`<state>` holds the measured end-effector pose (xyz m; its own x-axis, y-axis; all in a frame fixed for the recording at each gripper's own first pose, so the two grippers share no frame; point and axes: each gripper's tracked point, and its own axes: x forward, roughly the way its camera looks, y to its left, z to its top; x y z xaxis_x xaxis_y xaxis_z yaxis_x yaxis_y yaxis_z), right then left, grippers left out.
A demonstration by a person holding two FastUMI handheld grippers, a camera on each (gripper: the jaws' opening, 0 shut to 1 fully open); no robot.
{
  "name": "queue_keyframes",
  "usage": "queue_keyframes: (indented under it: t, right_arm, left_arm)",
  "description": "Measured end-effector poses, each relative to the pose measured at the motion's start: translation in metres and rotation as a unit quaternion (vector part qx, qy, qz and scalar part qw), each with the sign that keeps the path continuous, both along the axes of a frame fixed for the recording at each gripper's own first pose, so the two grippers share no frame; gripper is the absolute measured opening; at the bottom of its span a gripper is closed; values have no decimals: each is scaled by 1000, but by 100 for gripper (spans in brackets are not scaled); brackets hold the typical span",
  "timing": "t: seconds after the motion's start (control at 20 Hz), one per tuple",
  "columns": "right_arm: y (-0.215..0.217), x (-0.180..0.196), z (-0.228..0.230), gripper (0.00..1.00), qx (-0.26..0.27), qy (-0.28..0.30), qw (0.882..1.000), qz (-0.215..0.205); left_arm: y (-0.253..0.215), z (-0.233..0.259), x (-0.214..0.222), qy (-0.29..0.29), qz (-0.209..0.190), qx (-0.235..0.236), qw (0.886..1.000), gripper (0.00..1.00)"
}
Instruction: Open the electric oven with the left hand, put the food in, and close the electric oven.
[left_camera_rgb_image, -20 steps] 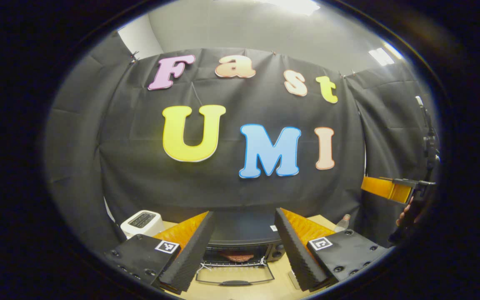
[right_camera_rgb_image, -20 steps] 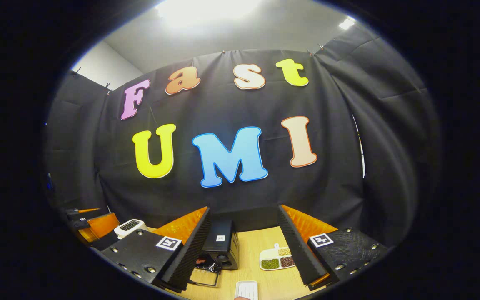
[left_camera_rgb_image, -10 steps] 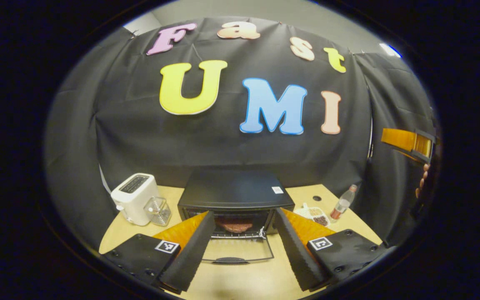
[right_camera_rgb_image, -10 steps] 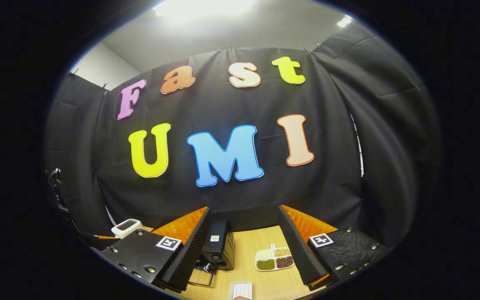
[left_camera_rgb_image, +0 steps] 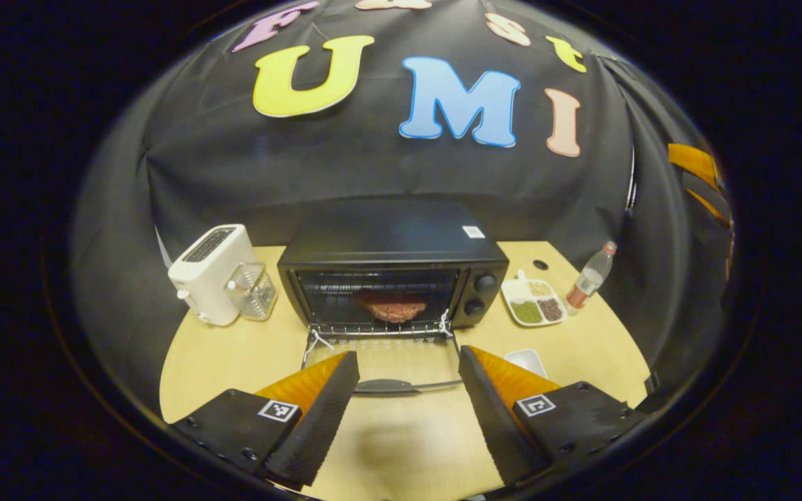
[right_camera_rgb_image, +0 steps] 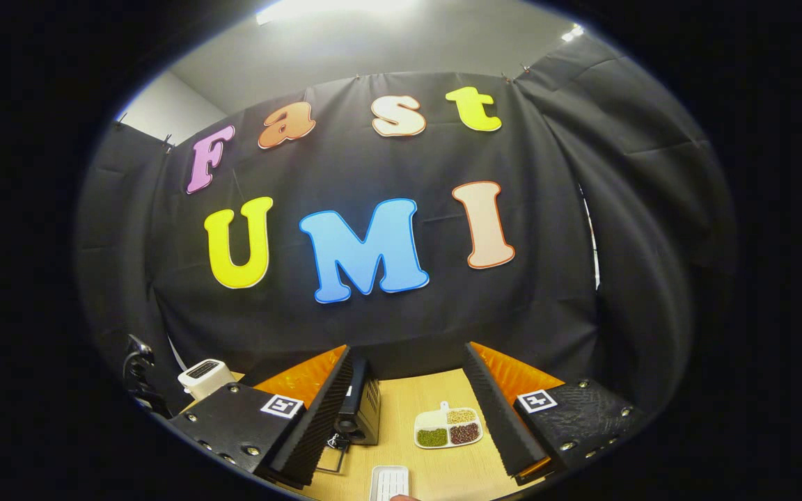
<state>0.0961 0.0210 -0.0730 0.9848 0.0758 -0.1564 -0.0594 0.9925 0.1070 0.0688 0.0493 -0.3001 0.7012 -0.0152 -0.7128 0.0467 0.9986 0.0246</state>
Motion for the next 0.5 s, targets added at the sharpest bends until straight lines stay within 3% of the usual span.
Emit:
queue_keyframes:
  t: [0.3,0.5]
  right_arm:
    - [-15,0,-14,96,5,18,1000,-13]
    - [-23,2,-26,96,5,25,999,-22]
  left_arm:
    - [7,-52,-19,80,16,4,997,98]
    - [14,-82,-29,130,2,29,991,98]
